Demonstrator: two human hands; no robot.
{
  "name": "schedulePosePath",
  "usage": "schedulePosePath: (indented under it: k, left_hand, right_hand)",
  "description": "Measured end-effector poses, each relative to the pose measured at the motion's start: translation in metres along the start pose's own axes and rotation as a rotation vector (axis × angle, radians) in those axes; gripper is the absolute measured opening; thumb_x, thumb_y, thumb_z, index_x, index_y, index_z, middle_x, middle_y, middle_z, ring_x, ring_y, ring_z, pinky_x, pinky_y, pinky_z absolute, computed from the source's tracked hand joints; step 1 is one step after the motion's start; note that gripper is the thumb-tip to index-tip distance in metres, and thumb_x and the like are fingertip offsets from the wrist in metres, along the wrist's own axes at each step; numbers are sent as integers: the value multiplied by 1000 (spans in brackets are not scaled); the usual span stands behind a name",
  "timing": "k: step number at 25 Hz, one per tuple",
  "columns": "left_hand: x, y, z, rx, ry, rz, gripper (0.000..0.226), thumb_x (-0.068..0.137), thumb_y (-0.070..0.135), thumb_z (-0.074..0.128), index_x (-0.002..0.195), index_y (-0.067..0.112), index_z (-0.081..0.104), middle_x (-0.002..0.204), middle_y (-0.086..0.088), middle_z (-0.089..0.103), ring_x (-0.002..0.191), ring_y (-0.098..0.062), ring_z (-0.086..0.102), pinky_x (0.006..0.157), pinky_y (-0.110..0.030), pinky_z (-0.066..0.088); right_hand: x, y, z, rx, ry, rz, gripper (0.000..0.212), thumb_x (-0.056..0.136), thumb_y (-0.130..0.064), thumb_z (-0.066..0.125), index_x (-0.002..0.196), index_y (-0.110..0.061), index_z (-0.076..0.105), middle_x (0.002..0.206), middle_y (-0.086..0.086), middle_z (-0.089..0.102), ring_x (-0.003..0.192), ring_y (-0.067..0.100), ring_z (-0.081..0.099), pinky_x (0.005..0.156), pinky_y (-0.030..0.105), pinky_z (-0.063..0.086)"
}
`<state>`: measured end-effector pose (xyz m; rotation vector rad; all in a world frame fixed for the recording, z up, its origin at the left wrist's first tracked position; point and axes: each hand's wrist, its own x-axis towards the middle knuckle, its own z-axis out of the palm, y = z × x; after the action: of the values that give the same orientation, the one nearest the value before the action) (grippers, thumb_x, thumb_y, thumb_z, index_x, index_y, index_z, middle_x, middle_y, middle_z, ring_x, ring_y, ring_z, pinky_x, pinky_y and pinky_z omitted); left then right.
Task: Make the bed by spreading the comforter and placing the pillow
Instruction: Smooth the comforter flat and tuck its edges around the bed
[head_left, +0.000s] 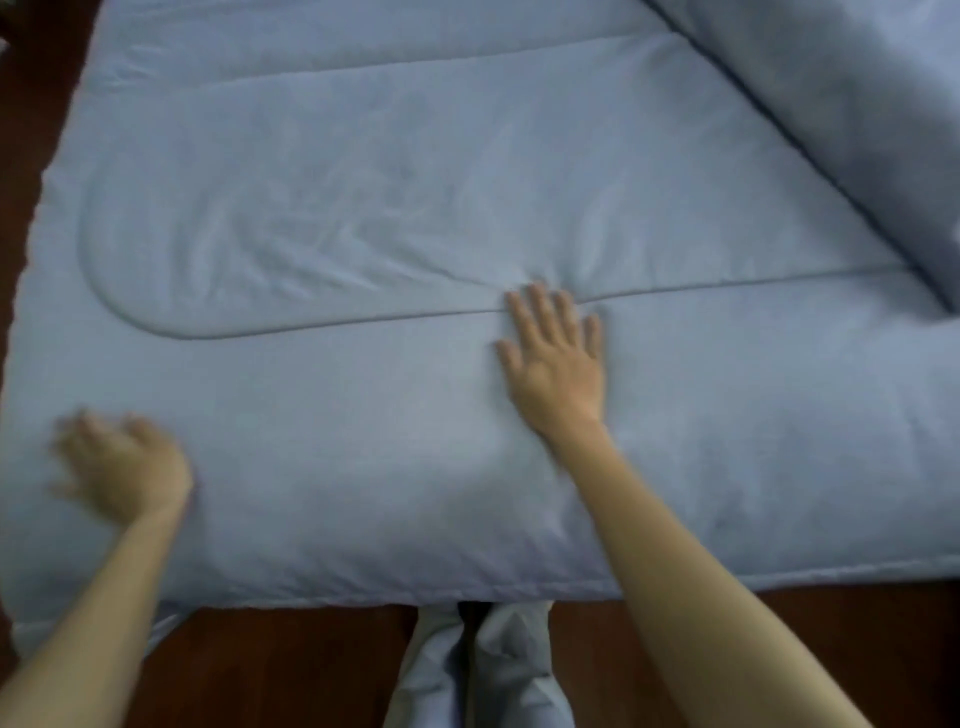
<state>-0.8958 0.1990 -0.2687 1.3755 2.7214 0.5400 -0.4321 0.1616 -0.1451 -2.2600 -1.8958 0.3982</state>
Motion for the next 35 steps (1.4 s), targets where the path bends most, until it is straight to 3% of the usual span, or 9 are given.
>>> schedulePosePath:
  k: [2, 7, 11, 14, 19, 23, 26, 31, 35]
  left_hand:
    - [-111, 183, -92, -157, -44, 137, 56, 97, 25, 34, 146, -2, 29, 153, -23, 28, 144, -35, 24, 115, -57, 9]
    - [-261, 325, -64, -321, -411, 838, 58, 90, 30, 32, 142, 4, 40, 149, -16, 40, 141, -33, 33, 114, -52, 11]
    - [-304, 342, -56, -41, -532, 1232, 66, 89, 46, 25, 146, 15, 36, 155, -4, 32, 143, -23, 30, 116, -53, 21]
    - [-257, 303, -49, 7, -411, 1109, 63, 89, 45, 33, 142, 13, 42, 149, -5, 42, 138, -22, 40, 113, -47, 27]
    - [-146, 227, -59, 152, -280, 588, 67, 92, 45, 34, 146, 6, 32, 154, -12, 31, 143, -30, 26, 115, -52, 13]
    - [-81, 233, -59, 153, -241, 112, 76, 90, 46, 21, 147, -3, 19, 157, -20, 17, 144, -43, 14, 115, -63, 9]
    - [-140, 309, -43, 21, -195, 321, 69, 90, 35, 28, 145, -6, 23, 155, -22, 23, 143, -43, 18, 113, -64, 11]
    - [-367, 472, -6, -142, -268, 731, 57, 90, 23, 38, 137, -9, 42, 146, -26, 40, 138, -43, 33, 112, -59, 16]
    - [-525, 572, 10, -112, -385, 1057, 60, 90, 34, 34, 135, -4, 48, 141, -22, 49, 132, -37, 46, 108, -59, 27]
  right_hand:
    - [-30, 74, -20, -56, 49, 165, 58, 94, -52, 30, 148, -38, 18, 160, -7, 14, 148, 20, 12, 117, 48, 5]
    - [-134, 211, -49, -45, 37, 624, 58, 91, -55, 16, 147, -45, 6, 161, -8, 3, 148, 21, 4, 116, 54, 4]
    - [-194, 270, -71, 95, -14, 1032, 55, 95, -51, 19, 148, -43, 5, 162, -3, 4, 148, 30, 4, 111, 67, 5]
    - [-193, 269, -98, 215, 36, 1256, 60, 92, -45, 24, 146, -21, 31, 155, 10, 24, 144, 37, 13, 109, 69, 6]
    - [-76, 182, -108, 299, 357, 694, 42, 91, -18, 51, 132, -8, 51, 144, 16, 44, 135, 31, 38, 112, 45, 30]
    - [2, 117, -86, 254, -103, 18, 46, 95, -26, 47, 140, -21, 42, 155, 2, 30, 144, 21, 25, 117, 43, 18]
    - [0, 166, -74, 44, -151, -90, 49, 98, -43, 30, 147, -38, 24, 159, -13, 15, 148, 14, 10, 118, 48, 5]
    - [-77, 387, -102, -26, 141, 319, 54, 93, -49, 23, 146, -40, 27, 157, -12, 24, 146, 18, 20, 117, 47, 12]
    - [-147, 546, -144, -55, 93, 558, 56, 93, -51, 15, 148, -41, 17, 159, -13, 17, 147, 14, 14, 116, 52, 10]
